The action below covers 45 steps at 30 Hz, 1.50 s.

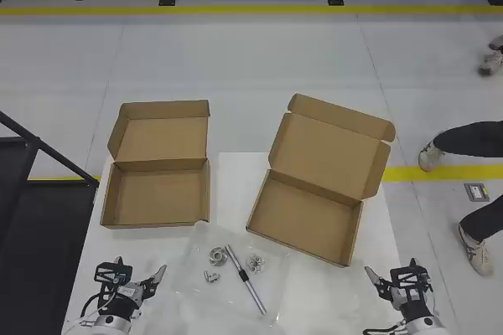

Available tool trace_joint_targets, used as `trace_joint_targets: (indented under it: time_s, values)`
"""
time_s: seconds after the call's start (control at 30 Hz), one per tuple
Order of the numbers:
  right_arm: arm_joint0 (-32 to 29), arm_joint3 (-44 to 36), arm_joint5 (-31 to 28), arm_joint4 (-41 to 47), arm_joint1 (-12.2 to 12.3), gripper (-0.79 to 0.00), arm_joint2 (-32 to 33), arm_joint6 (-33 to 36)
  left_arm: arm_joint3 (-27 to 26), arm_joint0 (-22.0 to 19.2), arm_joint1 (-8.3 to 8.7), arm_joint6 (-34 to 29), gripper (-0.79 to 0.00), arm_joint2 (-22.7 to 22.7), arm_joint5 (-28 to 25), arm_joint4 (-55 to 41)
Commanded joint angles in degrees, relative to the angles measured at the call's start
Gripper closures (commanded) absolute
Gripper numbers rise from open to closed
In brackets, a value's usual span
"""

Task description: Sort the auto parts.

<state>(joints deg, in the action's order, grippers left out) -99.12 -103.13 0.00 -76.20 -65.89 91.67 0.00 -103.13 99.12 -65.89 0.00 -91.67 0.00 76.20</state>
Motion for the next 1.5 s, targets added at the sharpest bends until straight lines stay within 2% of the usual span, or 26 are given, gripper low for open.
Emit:
trace_joint_targets:
  time_s: [0.0, 0.53, 0.73, 0.97, 1.07, 1.47]
  values:
    - [0.00, 0.00, 0.00, 0.00, 0.00, -0.785, 0.00, 0.00, 0.00, 0.00, 0.00, 0.00, -0.784, 0.00, 0.00, 0.00]
    - [0.00, 0.00, 0.00, 0.00, 0.00, -0.785, 0.00, 0.00, -0.04, -0.03, -0.01, 0.10, -0.785, 0.03, -0.05, -0.14]
    - [2.18, -3.72, -3.44, -1.91, 0.10, -0.785, -0.59, 0.79, -0.16, 0.90, -0.05, 5.36, -0.785, -2.75, -2.28, -3.41]
    - [6.25, -15.07, -10.53, -5.23, 0.32, -0.785, -3.30, 5.39, -3.20, 4.37, -0.21, 14.36, -0.785, -8.39, -7.94, -12.99]
    - [8.41, -17.50, -12.23, -4.90, 0.21, -0.785, -5.86, 9.44, -4.41, 5.93, -0.28, 15.38, -0.785, -9.81, -9.73, -15.83]
    - [8.23, -17.48, -12.28, -5.32, 0.22, -0.785, -5.91, 9.40, -4.41, 5.93, -0.28, 15.38, -0.785, -9.81, -9.73, -15.83]
